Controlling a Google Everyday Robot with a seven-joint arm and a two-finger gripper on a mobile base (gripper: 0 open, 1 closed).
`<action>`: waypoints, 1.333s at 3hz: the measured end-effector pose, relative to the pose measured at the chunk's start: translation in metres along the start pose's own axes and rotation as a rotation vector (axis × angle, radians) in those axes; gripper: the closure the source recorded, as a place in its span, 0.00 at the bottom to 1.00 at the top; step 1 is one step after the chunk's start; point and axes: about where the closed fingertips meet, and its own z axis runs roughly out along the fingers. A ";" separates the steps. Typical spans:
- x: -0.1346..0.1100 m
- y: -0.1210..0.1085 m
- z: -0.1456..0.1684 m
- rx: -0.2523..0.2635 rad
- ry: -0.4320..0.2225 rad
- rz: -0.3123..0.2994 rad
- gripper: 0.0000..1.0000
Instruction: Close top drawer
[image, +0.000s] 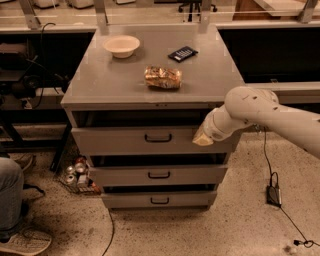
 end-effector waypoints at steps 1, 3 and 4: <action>0.000 0.000 0.000 0.000 0.000 0.000 1.00; 0.033 0.055 -0.052 -0.018 0.041 0.102 1.00; 0.045 0.084 -0.079 -0.038 0.021 0.150 1.00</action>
Offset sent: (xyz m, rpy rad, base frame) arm -0.0915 -0.0432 0.0161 -0.0030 0.0817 -0.0984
